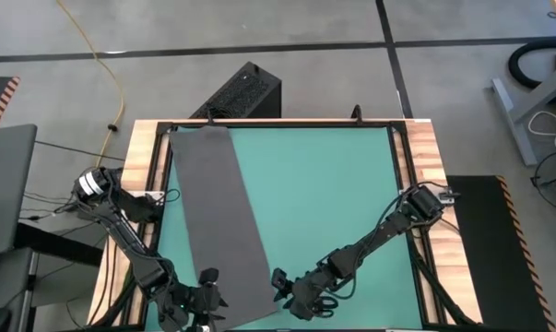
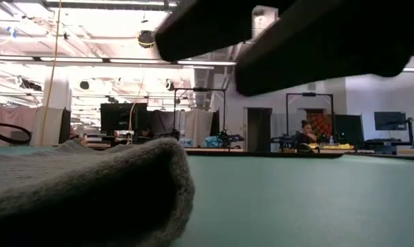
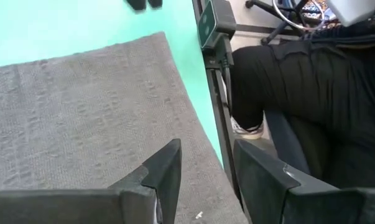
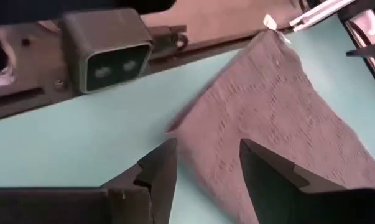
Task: Roll towel
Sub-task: Roll the gray towel
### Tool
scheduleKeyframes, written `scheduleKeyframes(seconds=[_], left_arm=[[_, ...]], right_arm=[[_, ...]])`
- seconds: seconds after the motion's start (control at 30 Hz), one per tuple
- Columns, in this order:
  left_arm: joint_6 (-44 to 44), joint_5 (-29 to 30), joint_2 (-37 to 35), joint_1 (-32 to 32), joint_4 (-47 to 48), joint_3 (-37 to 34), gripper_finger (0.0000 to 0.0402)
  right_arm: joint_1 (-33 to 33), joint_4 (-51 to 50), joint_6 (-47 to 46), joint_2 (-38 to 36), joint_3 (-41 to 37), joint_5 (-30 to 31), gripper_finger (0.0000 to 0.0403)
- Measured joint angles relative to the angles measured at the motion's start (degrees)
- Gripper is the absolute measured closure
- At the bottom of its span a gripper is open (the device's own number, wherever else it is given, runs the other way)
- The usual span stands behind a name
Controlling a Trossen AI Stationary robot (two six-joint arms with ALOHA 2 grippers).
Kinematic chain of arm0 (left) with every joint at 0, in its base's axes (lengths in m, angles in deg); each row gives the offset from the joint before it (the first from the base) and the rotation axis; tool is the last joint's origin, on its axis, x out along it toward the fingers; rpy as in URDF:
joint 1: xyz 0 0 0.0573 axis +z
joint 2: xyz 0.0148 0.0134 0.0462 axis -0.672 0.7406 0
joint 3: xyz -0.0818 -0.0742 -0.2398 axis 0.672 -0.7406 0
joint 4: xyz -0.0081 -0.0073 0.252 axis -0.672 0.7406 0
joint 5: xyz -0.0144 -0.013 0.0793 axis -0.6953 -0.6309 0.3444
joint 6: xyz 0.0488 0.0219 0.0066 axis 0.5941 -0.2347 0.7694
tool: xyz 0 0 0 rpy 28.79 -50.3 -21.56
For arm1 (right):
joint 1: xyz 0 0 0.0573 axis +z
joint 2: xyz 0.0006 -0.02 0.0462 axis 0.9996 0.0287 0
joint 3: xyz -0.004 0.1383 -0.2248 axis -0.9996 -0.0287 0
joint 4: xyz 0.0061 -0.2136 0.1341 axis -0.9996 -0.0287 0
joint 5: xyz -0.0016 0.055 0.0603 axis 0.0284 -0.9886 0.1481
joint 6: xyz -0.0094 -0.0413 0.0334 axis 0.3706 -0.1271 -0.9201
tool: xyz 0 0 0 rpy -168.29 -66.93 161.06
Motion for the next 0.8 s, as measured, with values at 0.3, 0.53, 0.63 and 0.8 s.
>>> scheduleKeyframes(seconds=[0.3, 0.53, 0.63, 0.8], left_arm=[[0.39, 0.22, -0.02, 0.58, -0.53, 0.0, 0.0265], [0.62, 1.18, -0.02, 0.58, -0.54, 0.0, 0.0265], [0.76, 1.47, -0.04, 0.6, -0.37, 0.0, 0.0265], [2.08, 1.57, -0.04, 0.6, -0.35, 0.0, 0.0265]], right_arm=[[0.62, 1.22, 5.86, 6.39, 3.42, 4.38, 0.0207], [0.91, 1.69, 7.76, 6.13, 3.63, 4.84, 0.0207], [0.91, 1.52, 8.23, 6.26, 3.6, 3.53, 0.0219], [0.91, 1.96, 8.37, 6.26, 3.6, 3.11, 0.0278]])
